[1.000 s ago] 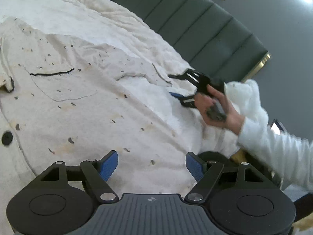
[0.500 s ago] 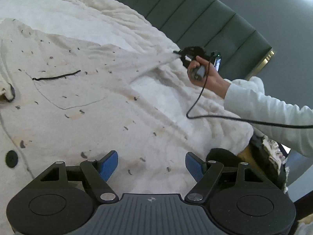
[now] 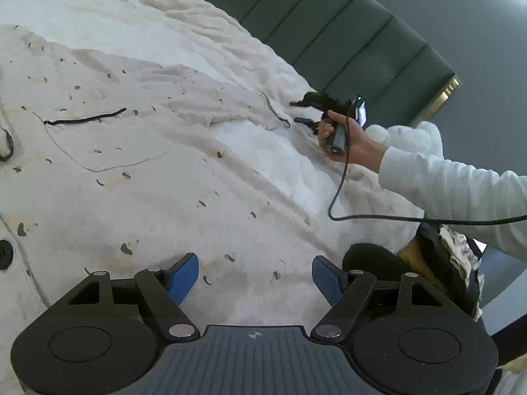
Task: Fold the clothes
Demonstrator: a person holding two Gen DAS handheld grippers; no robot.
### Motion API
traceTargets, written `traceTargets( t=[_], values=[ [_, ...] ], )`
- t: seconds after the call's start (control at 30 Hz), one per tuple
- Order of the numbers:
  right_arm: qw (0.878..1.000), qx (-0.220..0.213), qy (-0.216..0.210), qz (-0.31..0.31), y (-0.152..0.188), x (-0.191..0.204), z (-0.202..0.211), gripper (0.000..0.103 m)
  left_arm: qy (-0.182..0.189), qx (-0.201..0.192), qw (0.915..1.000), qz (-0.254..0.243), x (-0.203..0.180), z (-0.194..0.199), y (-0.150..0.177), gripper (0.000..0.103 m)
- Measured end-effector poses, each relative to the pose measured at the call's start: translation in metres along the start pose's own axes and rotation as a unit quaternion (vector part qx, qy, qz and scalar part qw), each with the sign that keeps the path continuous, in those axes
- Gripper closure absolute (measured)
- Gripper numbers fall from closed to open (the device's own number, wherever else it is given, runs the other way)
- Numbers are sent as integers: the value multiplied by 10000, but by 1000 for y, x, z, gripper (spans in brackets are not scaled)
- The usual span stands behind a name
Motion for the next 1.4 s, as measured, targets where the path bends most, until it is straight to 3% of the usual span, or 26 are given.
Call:
traceTargets(
  t=[0.13, 0.33, 0.37, 0.43, 0.5, 0.6, 0.67, 0.73, 0.77, 0.8, 0.9, 1.0, 1.13, 1.27, 1.4],
  values=[
    [9975, 247, -119, 651, -10, 46, -15, 50, 14, 20, 10000, -66, -3, -3, 0, 32],
    [9858, 700, 412, 1468, 4, 78, -54, 51, -82, 119, 9998, -125, 5, -7, 3, 31],
    [9846, 767, 484, 1495, 8, 78, -61, 57, -77, 117, 9998, -119, 6, -7, 2, 31],
    [9818, 901, 608, 1559, 14, 78, -74, 97, -68, 116, 9998, -111, 8, -7, 2, 31],
    [9796, 948, 589, 1672, 17, 79, -83, 102, -58, 129, 9998, -113, 9, -8, 2, 31],
    [9822, 311, 389, 1813, -2, 92, -73, 102, -36, 148, 9998, -107, 11, -9, 2, 31],
    [9813, 122, 413, 1877, -6, 93, -70, 101, -24, 151, 9998, -106, 11, -9, 1, 31],
    [9782, 204, 655, 1960, -6, 89, -71, 84, -9, 156, 9998, -101, 11, -10, 1, 31],
    [9757, 270, 822, 2011, -6, 87, -72, 69, -16, 157, 9998, -98, 11, -11, 2, 31],
    [9747, 288, 927, 2014, -7, 84, -71, 64, -22, 154, 9998, -94, 11, -11, 2, 31],
    [9883, 134, 640, 1375, -18, 71, -45, 52, -16, 117, 9999, -83, 10, -8, 0, 31],
    [9992, 316, 16, 249, -18, 51, -9, 51, 23, 50, 9999, -84, 7, -5, -3, 31],
    [9947, 669, -490, -604, 7, 26, 24, 49, 43, -74, 10000, -39, 4, -1, -7, 31],
    [9885, 833, -578, -1119, 39, 4, 39, 48, -14, -254, 9997, 26, 4, 6, -13, 31],
    [9888, 923, -115, -1168, 70, -17, 17, 48, -190, -398, 9990, 58, 8, 14, -19, 31]
  ],
)
Point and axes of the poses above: each gripper's, at about its wrist camera, not at the fingertips, and z roughly against the way its jaws point, x to its left, y to its underside, the point moved 9 cm from there along -z, roughly the way its jaws point, and after that the axes turned 1 degree about -z, right-handed, at the moved point
